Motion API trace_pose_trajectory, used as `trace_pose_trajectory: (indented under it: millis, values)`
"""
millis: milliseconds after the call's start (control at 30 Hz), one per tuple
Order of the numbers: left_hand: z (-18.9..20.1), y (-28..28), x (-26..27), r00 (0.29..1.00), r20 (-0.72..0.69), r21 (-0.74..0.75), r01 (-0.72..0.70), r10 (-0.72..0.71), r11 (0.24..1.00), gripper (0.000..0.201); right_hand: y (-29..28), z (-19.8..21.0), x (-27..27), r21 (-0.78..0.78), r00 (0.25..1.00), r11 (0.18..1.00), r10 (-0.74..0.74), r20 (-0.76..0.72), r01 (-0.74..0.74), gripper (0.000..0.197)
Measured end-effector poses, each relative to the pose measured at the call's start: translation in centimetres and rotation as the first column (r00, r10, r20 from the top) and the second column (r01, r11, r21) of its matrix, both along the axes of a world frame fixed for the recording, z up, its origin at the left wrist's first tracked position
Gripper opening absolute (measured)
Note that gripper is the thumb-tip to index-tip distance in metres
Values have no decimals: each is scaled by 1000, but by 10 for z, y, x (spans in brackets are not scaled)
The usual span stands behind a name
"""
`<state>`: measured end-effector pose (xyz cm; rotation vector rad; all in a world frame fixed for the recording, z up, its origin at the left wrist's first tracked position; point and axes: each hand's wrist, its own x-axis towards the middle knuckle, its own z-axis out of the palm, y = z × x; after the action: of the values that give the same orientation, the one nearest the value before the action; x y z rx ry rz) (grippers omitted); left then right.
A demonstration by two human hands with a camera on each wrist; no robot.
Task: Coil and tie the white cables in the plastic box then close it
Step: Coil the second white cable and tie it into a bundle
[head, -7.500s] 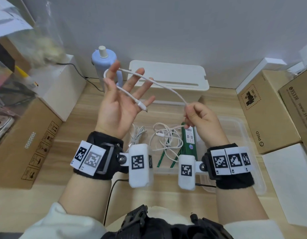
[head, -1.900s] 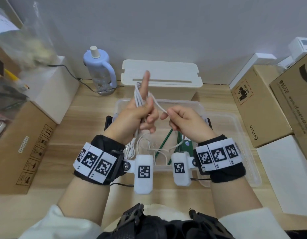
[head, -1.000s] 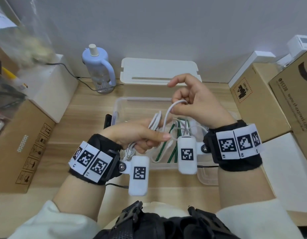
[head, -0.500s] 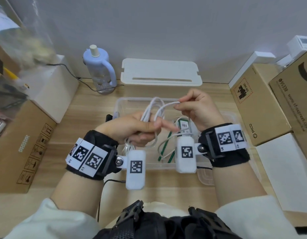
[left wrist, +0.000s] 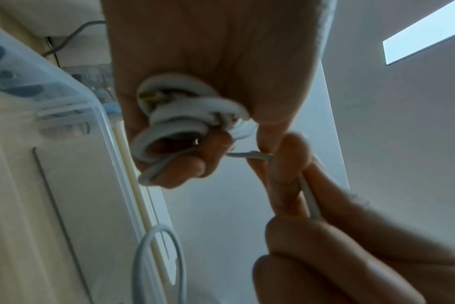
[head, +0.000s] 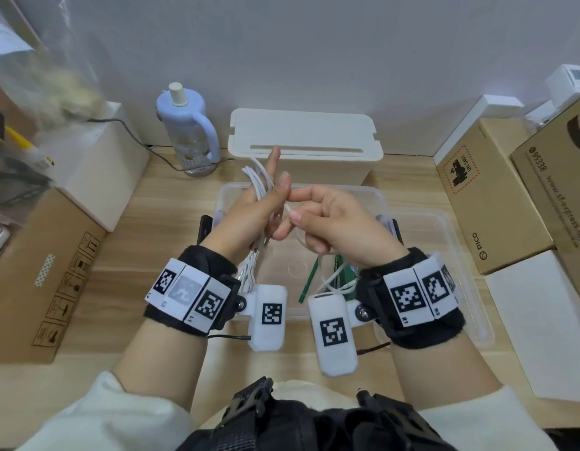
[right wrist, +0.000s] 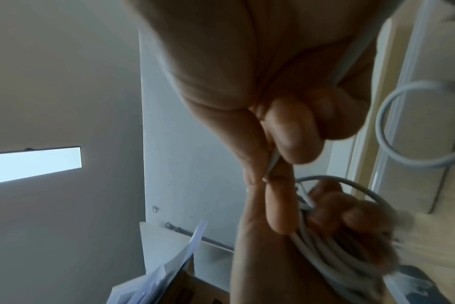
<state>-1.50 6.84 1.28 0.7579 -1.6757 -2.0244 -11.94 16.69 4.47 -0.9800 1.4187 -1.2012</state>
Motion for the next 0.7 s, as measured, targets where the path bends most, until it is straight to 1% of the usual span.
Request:
trace_pose_trajectory:
  millis: [100, 200, 267, 333, 400, 467, 533, 567, 633, 700]
  values:
    - [-1, -5, 3, 998, -18, 42, -53, 53, 998, 41, 2, -4, 2, 63, 999, 997, 40, -12, -39, 11]
    - [2, -6, 7, 992, -33, 15, -122, 122, 992, 28, 2, -5, 2, 80, 995, 993, 86, -49, -82, 3]
    - [4, -6, 8, 987, -70, 46, -140, 143, 989, 28, 1, -5, 3, 56, 990, 992, 113, -81, -109, 10]
    - [6, -5, 6, 982, -139, 137, -109, 129, 984, 35, 0, -6, 7, 25, 986, 991, 130, -102, -128, 18]
    - [9, -2, 5, 972, -215, 203, -51, 95, 978, 46, -3, -10, 10, 18, 980, 991, 132, -147, -131, 26]
    - [14, 2, 5, 952, -300, 238, 10, 64, 971, 64, -5, -15, 10, 34, 972, 993, 121, -200, -117, 34]
    - [19, 5, 6, 942, -330, 235, 19, 61, 972, 81, -4, -20, 6, 93, 955, 988, 143, -259, -123, 38]
    - [20, 3, 7, 937, -341, 231, 8, 73, 973, 82, -1, -22, 4, 141, 941, 980, 177, -288, -141, 37]
    - [22, 0, 9, 920, -374, 246, -25, 119, 969, 83, 3, -30, -2, 238, 909, 956, 245, -338, -169, 26]
    - [23, -6, 12, 894, -414, 313, -40, 174, 949, 80, 6, -39, -11, 306, 876, 938, 279, -393, -162, 15]
